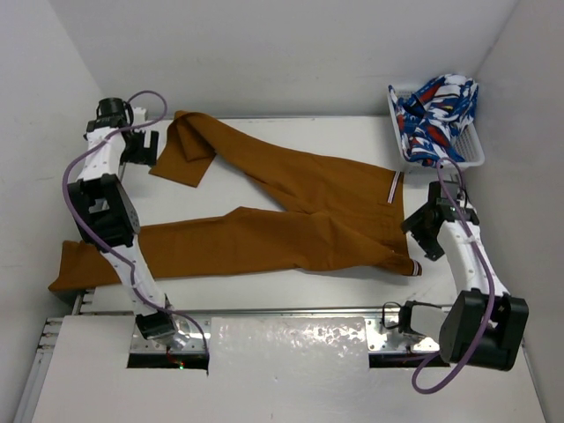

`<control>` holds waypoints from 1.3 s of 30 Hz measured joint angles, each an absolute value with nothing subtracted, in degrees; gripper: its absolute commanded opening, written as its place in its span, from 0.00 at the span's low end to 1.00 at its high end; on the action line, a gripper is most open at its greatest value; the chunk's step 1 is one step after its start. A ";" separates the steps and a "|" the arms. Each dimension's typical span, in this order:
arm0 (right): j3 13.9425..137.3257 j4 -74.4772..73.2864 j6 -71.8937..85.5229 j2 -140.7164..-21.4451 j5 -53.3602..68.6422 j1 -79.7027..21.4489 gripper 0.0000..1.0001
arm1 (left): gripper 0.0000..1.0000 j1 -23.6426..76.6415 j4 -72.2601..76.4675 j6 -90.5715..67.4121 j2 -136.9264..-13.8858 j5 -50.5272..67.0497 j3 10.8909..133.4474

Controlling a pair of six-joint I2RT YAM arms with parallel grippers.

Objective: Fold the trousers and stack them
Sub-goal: Flatten the trousers out

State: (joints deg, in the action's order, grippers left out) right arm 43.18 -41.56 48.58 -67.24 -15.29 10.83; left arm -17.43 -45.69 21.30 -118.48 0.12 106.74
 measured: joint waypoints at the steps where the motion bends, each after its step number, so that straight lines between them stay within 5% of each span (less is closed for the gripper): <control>1: 42.85 -42.83 50.30 -66.65 -14.11 10.83 0.76 | 0.89 -17.45 -46.76 21.87 -116.84 -0.58 104.68; 8: 35.09 -45.95 60.80 -64.71 -5.76 10.74 0.80 | 0.88 -18.83 -50.50 22.85 -109.45 -4.54 85.45; 14: 35.48 -48.45 62.26 -66.17 -3.97 10.74 0.80 | 0.88 -20.03 -52.62 22.98 -109.21 -7.14 80.58; 23: 55.96 -59.02 54.24 -69.36 -10.57 10.74 0.82 | 0.87 -21.65 -50.78 23.38 -103.15 -9.15 79.61; 30: 42.35 -65.39 62.08 -60.47 -5.21 8.64 0.86 | 0.87 -21.69 -49.47 22.63 -102.69 -8.95 74.65; 36: 39.55 -59.96 67.59 -65.76 -3.51 7.18 0.87 | 0.87 -21.71 -47.57 23.57 -102.69 -10.46 71.66; 39: 37.69 -53.91 69.93 -69.36 -4.47 6.28 0.80 | 0.87 -22.02 -46.65 23.99 -102.69 -11.18 69.38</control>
